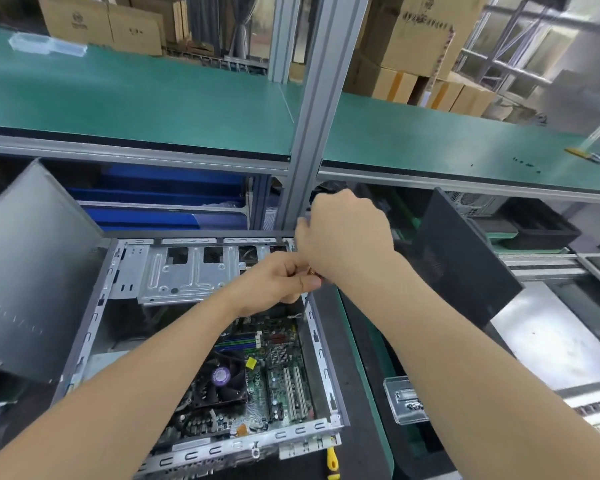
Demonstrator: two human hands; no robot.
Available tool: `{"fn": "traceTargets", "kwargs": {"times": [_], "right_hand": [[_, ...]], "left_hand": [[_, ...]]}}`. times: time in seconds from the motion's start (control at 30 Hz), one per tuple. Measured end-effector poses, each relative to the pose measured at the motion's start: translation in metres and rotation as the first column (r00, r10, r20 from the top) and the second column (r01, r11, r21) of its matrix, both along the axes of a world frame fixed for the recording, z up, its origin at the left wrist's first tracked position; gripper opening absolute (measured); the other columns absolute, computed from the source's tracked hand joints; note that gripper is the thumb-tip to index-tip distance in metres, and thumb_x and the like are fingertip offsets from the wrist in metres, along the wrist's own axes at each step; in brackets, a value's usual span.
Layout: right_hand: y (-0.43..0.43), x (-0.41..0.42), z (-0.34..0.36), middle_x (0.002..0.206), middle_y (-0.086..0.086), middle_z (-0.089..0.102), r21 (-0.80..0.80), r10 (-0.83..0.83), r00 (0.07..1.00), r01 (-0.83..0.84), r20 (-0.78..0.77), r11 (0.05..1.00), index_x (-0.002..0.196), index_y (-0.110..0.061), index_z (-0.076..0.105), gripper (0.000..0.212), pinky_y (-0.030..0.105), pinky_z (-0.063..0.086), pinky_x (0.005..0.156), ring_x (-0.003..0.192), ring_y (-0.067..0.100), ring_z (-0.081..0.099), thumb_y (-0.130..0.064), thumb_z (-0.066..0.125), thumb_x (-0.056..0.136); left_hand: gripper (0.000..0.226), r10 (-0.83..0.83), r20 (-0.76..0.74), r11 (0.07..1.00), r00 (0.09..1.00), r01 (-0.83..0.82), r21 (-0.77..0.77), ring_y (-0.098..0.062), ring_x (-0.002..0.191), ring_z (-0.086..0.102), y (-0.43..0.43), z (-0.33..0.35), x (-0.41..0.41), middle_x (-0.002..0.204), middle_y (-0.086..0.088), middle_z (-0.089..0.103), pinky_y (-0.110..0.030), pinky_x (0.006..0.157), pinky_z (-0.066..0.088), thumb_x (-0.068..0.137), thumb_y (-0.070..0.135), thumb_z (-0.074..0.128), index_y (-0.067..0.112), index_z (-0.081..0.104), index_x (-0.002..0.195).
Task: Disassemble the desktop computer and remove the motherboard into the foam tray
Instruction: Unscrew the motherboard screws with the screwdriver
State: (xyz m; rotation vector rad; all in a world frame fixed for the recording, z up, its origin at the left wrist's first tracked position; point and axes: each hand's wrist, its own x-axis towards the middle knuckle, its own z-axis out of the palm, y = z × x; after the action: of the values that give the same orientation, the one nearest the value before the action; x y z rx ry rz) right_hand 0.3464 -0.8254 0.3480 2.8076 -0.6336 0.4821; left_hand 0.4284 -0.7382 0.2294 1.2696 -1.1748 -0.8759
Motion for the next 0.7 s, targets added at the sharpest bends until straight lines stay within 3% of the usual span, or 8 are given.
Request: {"fn": "traceTargets", "kwargs": {"times": [0.1, 0.2, 0.3, 0.37, 0.4, 0.47, 0.6, 0.7], "right_hand": [[0.003, 0.004, -0.007, 0.064, 0.004, 0.033, 0.076, -0.100, 0.979, 0.115, -0.175, 0.990, 0.088, -0.019, 0.043, 0.024, 0.031, 0.031, 0.047, 0.066, 0.027, 0.047, -0.033, 0.060, 0.098], [-0.003, 0.005, -0.006, 0.070, 0.004, 0.039, 0.143, -0.037, 0.986, 0.061, -0.164, 0.988, 0.096, -0.018, 0.049, 0.014, 0.028, 0.031, 0.045, 0.065, 0.025, 0.050, -0.028, 0.056, 0.102], [-0.011, 0.006, -0.001, 0.069, 0.004, 0.047, 0.185, 0.090, 0.962, -0.043, -0.256, 0.982, 0.077, -0.012, 0.044, 0.028, 0.026, 0.031, 0.044, 0.053, 0.018, 0.044, -0.021, 0.056, 0.100], [-0.017, 0.006, 0.008, 0.068, 0.003, 0.049, 0.198, 0.174, 0.922, -0.109, -0.347, 0.974, 0.074, -0.012, 0.048, 0.027, 0.027, 0.032, 0.046, 0.055, 0.019, 0.047, -0.022, 0.058, 0.098], [-0.020, 0.006, 0.012, 0.069, 0.004, 0.051, 0.198, 0.216, 0.894, -0.147, -0.392, 0.969, 0.080, -0.012, 0.054, 0.022, 0.028, 0.033, 0.048, 0.059, 0.021, 0.051, -0.024, 0.058, 0.098], [-0.024, 0.006, 0.021, 0.078, 0.005, 0.059, 0.208, 0.303, 0.833, -0.231, -0.463, 0.951, 0.085, -0.015, 0.057, 0.017, 0.029, 0.033, 0.050, 0.071, 0.025, 0.057, -0.026, 0.058, 0.098], [-0.033, 0.005, 0.032, 0.079, -0.007, 0.055, 0.269, 0.447, 0.710, -0.357, -0.544, 0.894, 0.078, -0.026, 0.047, 0.025, 0.028, 0.035, 0.053, 0.072, 0.016, 0.055, -0.031, 0.061, 0.098], [-0.039, 0.010, 0.039, 0.082, -0.009, 0.065, 0.314, 0.513, 0.617, -0.409, -0.597, 0.857, 0.084, -0.027, 0.054, 0.019, 0.029, 0.041, 0.060, 0.074, 0.007, 0.057, -0.037, 0.065, 0.096]], "left_hand": [[0.037, 0.007, 0.001, 1.000, 1.000, -0.007, -0.005, -0.015, 0.053, 0.019, 0.000, 0.001, -0.002, 0.061, 0.009, 0.025, -0.027, 0.052, 0.020, 0.103, 0.013, 0.056, 0.035, 0.070, 0.076], [0.039, 0.010, 0.014, 1.000, 1.000, -0.010, -0.002, -0.012, 0.051, 0.020, 0.001, 0.002, -0.002, 0.061, 0.011, 0.025, -0.024, 0.051, 0.022, 0.106, 0.013, 0.055, 0.039, 0.072, 0.082], [0.046, 0.029, -0.045, 0.999, 0.999, -0.029, 0.015, -0.010, 0.049, 0.021, 0.000, 0.002, -0.001, 0.060, 0.008, 0.026, -0.020, 0.049, 0.025, 0.106, 0.008, 0.056, 0.045, 0.072, 0.081], [0.038, 0.049, -0.070, 0.999, 0.996, -0.048, 0.009, -0.012, 0.049, 0.020, -0.002, 0.003, -0.002, 0.059, 0.006, 0.025, -0.026, 0.050, 0.022, 0.105, 0.006, 0.057, 0.038, 0.075, 0.095], [0.024, 0.051, -0.082, 0.999, 0.995, -0.050, 0.010, -0.014, 0.050, 0.020, -0.003, 0.004, -0.001, 0.060, 0.006, 0.025, -0.030, 0.050, 0.020, 0.104, 0.007, 0.058, 0.024, 0.074, 0.110], [0.025, 0.074, -0.090, 0.997, 0.993, -0.071, 0.033, -0.015, 0.051, 0.020, -0.005, 0.004, 0.002, 0.061, 0.004, 0.025, -0.033, 0.051, 0.018, 0.103, 0.011, 0.060, 0.001, 0.062, 0.126], [0.026, 0.074, -0.066, 0.995, 0.995, -0.069, 0.068, -0.020, 0.056, 0.018, -0.005, 0.005, 0.006, 0.069, -0.011, 0.020, -0.026, 0.051, 0.023, 0.100, 0.017, 0.066, -0.002, 0.064, 0.117], [0.023, 0.031, -0.051, 0.998, 0.998, -0.027, 0.063, -0.018, 0.055, 0.019, -0.007, 0.006, 0.008, 0.063, -0.001, 0.024, -0.023, 0.051, 0.024, 0.100, 0.023, 0.063, 0.004, 0.068, 0.113]]}}
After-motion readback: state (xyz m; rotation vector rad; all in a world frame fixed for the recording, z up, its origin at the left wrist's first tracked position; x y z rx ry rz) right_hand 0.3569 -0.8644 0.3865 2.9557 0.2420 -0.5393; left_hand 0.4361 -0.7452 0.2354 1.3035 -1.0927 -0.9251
